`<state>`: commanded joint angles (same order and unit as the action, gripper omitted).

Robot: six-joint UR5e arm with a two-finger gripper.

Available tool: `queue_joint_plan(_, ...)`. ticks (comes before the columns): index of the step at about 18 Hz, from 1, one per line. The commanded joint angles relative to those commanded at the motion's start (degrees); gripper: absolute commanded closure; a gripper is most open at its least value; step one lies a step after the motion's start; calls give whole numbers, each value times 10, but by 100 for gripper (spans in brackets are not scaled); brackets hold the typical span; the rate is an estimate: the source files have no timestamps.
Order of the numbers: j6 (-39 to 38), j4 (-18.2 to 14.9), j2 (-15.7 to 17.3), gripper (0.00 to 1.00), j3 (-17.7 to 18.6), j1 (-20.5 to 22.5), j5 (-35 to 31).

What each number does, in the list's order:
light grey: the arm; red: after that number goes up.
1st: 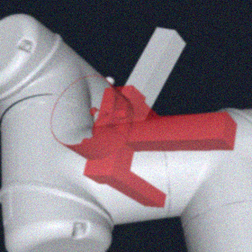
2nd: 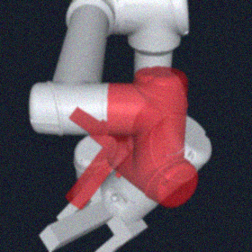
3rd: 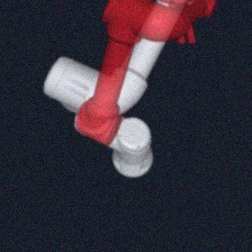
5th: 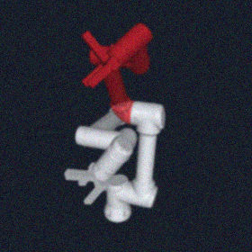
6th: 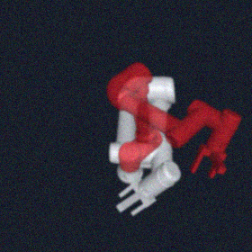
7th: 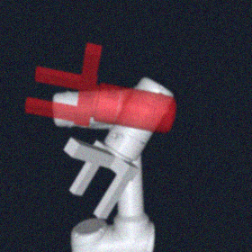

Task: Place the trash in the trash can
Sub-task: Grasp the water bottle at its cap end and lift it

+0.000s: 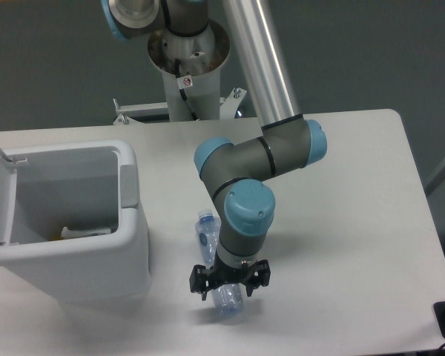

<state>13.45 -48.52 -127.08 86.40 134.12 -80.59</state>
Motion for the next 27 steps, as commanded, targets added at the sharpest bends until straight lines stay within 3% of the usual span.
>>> queue_joint_plan(3, 2, 3, -15, 3, -4, 0, -17)
queue_joint_plan(7, 2, 2, -15, 31, -2, 0, -18)
queue_joint_plan(10, 2, 2, -14, 39, -3, 0, -19)
queue_joint_plan(19, 3, 2, -8, 40, -11, 1, -26)
queue_joint_plan(23, 25, 6, 30, 40, -20, 2, -22)
queue_joint_plan(26, 0, 70, 67, 40, -46, 16, 16)
queue_joint_plan(27, -28, 72, 70, 40, -66, 21, 27)
